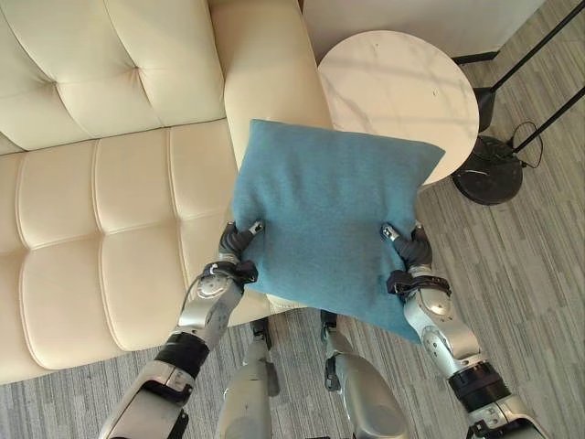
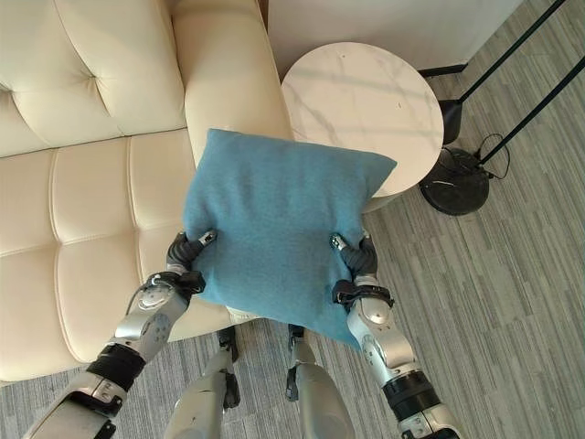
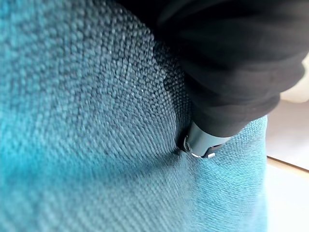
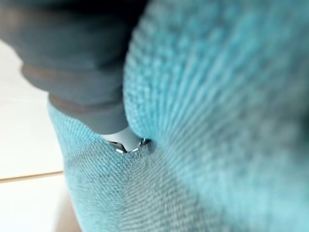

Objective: Pick up all the scattered cushions and arrange them neatly on the sofa.

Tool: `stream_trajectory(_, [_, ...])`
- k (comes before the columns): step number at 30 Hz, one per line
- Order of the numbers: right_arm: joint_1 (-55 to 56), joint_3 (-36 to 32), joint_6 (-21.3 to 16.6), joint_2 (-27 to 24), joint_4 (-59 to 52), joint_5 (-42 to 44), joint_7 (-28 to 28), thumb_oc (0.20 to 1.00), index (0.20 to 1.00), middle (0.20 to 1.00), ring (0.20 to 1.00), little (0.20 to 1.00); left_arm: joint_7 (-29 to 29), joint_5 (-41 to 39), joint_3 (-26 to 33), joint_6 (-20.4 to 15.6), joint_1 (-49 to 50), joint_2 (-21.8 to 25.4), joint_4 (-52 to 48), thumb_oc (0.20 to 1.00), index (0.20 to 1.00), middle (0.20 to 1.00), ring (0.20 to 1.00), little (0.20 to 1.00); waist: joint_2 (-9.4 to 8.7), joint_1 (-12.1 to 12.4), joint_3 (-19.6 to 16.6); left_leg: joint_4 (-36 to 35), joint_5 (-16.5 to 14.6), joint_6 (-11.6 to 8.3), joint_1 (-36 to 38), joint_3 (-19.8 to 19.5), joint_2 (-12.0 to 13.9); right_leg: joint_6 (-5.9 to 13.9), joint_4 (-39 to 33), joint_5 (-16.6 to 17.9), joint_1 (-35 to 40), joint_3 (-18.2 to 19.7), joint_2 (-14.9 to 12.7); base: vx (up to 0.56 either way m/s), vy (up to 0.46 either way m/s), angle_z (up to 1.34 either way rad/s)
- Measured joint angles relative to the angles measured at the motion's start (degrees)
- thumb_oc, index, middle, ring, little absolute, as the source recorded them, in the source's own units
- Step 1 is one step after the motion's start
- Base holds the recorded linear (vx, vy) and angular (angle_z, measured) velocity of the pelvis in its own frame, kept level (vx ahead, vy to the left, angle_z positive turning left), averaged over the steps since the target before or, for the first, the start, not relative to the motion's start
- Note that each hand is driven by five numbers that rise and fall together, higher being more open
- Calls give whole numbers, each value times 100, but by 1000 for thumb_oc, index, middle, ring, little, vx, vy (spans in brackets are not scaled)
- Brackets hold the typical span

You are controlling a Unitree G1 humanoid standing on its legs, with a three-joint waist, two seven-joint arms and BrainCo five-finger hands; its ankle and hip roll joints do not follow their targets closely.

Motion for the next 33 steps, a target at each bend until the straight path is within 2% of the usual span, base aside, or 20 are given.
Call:
stream_trajectory(5, [84, -35, -11, -81, 0, 58, 47, 200, 200, 200, 200, 200, 0, -46, -67, 0, 67, -6, -115, 200, 200, 200, 200, 200, 30, -19, 17, 0, -20, -28, 22, -47, 6, -13, 0, -14, 28, -4, 11, -4, -7, 0])
stream_trajectory(8, [352, -115, -76, -101, -14, 60, 130, 200, 200, 200, 200, 200, 0, -23, -74, 0, 505, -6, -621, 200, 200, 200, 200, 200, 52, -13, 18, 0, -20, -26, 93, -61, 8, -19, 0, -14, 103, -3, 12, 4, -12, 0])
stream_trajectory(10, [383, -121, -95, -203, -30, 52, 223, 200, 200, 200, 200, 200, 1, 261, 56, 4, 783, 81, -1125, 200, 200, 200, 200, 200, 87, 9, 33, 0, -24, -25, 161, -64, 11, -27, 0, -6, 175, -3, 13, 47, -33, 1])
stream_trajectory(11, [381, -130, -98, -306, -147, 37, 232, 200, 200, 200, 200, 200, 5, 511, 117, 1, 917, 130, -1520, 200, 200, 200, 200, 200, 161, 45, 34, -2, -45, -15, 263, -81, 15, -30, -1, -17, 293, -9, 12, 98, -34, 5])
stream_trajectory(16, [308, -170, -176, -716, -1327, -892, 161, 200, 200, 200, 200, 200, 261, 1590, 613, -107, 1125, 206, -2517, 200, 200, 200, 200, 200, 433, 149, -47, -37, -115, 41, 463, -148, 20, -22, -2, -65, 530, -33, 21, 72, -9, 9])
stream_trajectory(17, [133, -238, -243, -726, -1770, -1576, -61, 200, 200, 200, 200, 200, 571, 2100, 792, -244, 1128, 262, -2835, 200, 200, 200, 200, 200, 565, 239, -116, -37, -136, 56, 535, -211, 13, -50, -1, -98, 631, -76, 18, 96, 9, 13])
stream_trajectory(19, [-93, -276, -375, -754, -2190, -2305, -393, 200, 200, 200, 200, 200, 1033, 2712, 964, -430, 1128, 296, -3245, 200, 200, 200, 200, 200, 665, 313, -226, -38, -165, 56, 644, -266, 17, -57, 0, -157, 782, -161, 15, 106, 12, 20])
stream_trajectory(21, [-222, -250, -711, -714, -2743, -2941, -760, 200, 200, 200, 200, 200, 1588, 3391, 1147, -716, 1169, 327, -3894, 200, 200, 200, 200, 200, 678, 402, -541, -11, -194, 1, 726, -313, 9, -63, 0, -207, 887, -208, 13, 138, 13, 16])
stream_trajectory(23, [-167, -127, -738, -722, -3292, -3442, -1224, 200, 200, 200, 200, 200, 2144, 4095, 1175, -732, 1345, 405, -4479, 200, 200, 200, 200, 200, 671, 414, -699, -36, -288, 0, 987, -396, -25, -81, 1, -273, 1183, -254, -10, 118, 20, 18])
stream_trajectory(24, [-39, -69, -940, -686, -3526, -3797, -1540, 200, 200, 200, 200, 200, 2504, 4457, 1155, -872, 1592, 437, -4791, 200, 200, 200, 200, 200, 669, 422, -918, -16, -288, 23, 1080, -425, -36, -48, 0, -348, 1309, -285, -21, 83, 22, 25])
stream_trajectory(27, [71, 171, -1229, -602, -3712, -4212, -2000, 200, 200, 200, 200, 200, 3072, 4962, 1171, -1115, 1846, 480, -4941, 200, 200, 200, 200, 200, 648, 464, -1156, -1, -293, 27, 1107, -498, -53, -33, 0, -400, 1369, -332, -17, 75, 35, 15])
stream_trajectory(33, [22, 576, -1230, -823, -3785, -4704, -2389, 200, 200, 200, 200, 200, 3727, 5421, 1166, -1217, 2295, 612, -4987, 200, 200, 200, 200, 200, 577, 508, -1292, -34, -357, -22, 1183, -559, -59, 38, 0, -490, 1478, -330, -31, 19, 35, 6])
